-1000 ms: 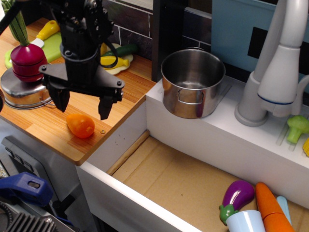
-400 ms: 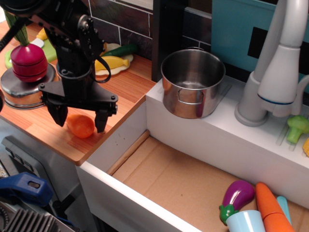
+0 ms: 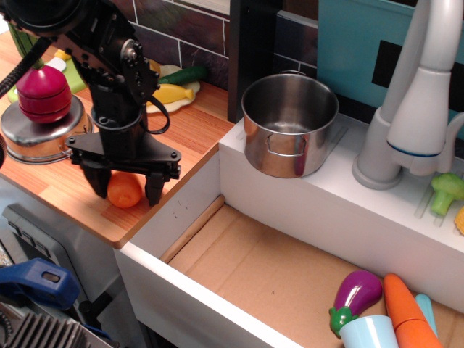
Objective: Put carrot in pot or pan
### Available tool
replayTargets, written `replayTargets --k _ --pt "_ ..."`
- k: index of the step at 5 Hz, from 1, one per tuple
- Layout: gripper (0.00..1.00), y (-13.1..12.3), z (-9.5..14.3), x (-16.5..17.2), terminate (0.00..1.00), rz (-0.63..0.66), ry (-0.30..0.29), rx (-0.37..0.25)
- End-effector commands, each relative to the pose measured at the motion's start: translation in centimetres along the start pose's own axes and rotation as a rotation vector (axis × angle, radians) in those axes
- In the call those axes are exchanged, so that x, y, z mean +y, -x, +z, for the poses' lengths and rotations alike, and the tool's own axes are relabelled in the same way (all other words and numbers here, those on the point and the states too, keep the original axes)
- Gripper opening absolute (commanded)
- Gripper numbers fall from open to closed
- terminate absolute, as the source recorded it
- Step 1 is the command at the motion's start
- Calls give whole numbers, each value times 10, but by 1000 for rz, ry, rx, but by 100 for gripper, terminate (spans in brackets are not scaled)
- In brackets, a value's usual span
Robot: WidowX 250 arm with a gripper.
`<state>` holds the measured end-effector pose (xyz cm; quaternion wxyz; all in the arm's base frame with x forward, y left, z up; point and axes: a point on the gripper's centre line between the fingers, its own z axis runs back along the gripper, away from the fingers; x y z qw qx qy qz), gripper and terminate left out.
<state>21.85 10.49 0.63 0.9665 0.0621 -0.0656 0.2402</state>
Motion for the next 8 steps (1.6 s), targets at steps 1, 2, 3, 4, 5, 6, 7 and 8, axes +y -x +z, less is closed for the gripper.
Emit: replayTargets --k 1,2,3,4,5,6,7,8 --pt "0 -5 11 -4 0 9 -14 -46" --pt "0 -8 33 -5 0 -17 -41 -78" --pt "0 -23 59 -6 0 -60 -65 -140" --pt "0 -49 80 -20 0 -162 -55 -227" --pt "0 -74 95 -47 0 -279 -7 -261" --pt "0 -95 115 -80 0 -376 47 -299" --pt "0 -92 111 -107 0 -379 117 -293" --pt "0 -88 105 -123 0 -390 188 -274"
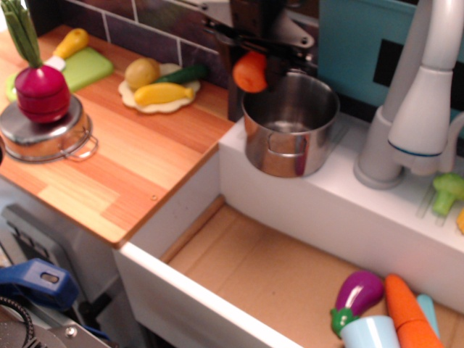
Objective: Put carrot in pot or pan
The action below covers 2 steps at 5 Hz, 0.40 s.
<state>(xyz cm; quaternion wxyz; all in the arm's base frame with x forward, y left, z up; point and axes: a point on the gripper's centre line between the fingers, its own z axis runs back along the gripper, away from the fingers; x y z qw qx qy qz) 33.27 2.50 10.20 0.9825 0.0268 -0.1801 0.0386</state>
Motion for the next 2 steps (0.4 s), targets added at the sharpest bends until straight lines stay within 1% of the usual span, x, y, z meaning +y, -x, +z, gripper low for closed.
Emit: replayTargets --k 1,2 --pt "100 -14 7 -4 0 -8 27 -49" --pt "100 -14 7 -4 100 -8 27 -49"
